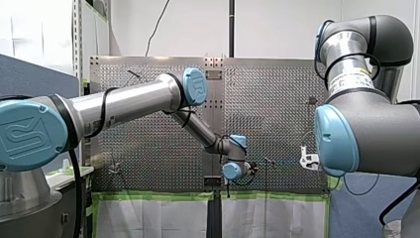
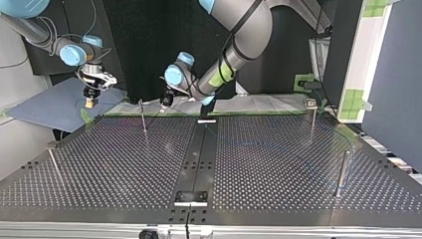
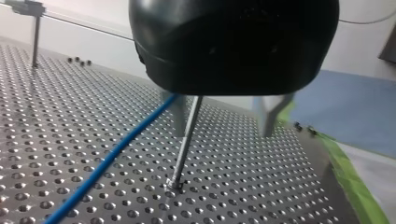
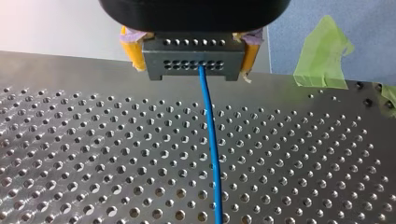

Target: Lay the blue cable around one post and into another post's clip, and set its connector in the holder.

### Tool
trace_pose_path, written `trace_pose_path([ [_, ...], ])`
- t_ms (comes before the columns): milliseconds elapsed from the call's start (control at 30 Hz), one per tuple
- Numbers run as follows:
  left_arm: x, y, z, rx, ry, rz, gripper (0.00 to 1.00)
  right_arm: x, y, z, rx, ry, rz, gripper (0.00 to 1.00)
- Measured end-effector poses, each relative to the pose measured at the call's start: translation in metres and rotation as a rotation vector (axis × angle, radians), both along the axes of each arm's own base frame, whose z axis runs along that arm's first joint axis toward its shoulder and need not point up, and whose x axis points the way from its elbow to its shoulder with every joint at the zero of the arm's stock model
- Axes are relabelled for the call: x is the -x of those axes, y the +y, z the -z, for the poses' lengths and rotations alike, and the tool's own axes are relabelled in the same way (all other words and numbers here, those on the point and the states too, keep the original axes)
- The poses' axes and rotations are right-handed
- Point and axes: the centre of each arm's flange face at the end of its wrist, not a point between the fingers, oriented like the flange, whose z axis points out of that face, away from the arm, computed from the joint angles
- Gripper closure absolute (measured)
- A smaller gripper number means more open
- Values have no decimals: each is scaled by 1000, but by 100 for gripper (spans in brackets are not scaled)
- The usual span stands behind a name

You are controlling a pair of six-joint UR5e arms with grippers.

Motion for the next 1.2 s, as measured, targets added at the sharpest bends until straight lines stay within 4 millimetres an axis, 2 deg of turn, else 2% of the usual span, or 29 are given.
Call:
trace_pose_path([
  [33, 1, 1, 1, -11, -2, -3, 0, 0, 0, 0, 0, 0, 0, 100],
  [200, 3, 4, -1, -47, -10, -13, 0, -1, 1, 1, -5, 0, -2, 100],
  [600, 15, 15, -37, -97, -31, 0, 0, -4, 3, 3, -19, 3, -9, 100],
  [800, 31, 19, -29, -137, -19, 30, 0, -5, 4, 4, -28, 2, -10, 100],
  [1033, 58, 29, -4, -202, 21, 78, 0, -7, 5, 4, -30, 2, -15, 100],
  [1200, 67, 26, -1, -210, 29, 111, 0, -9, 6, 4, -33, 2, -17, 100],
])
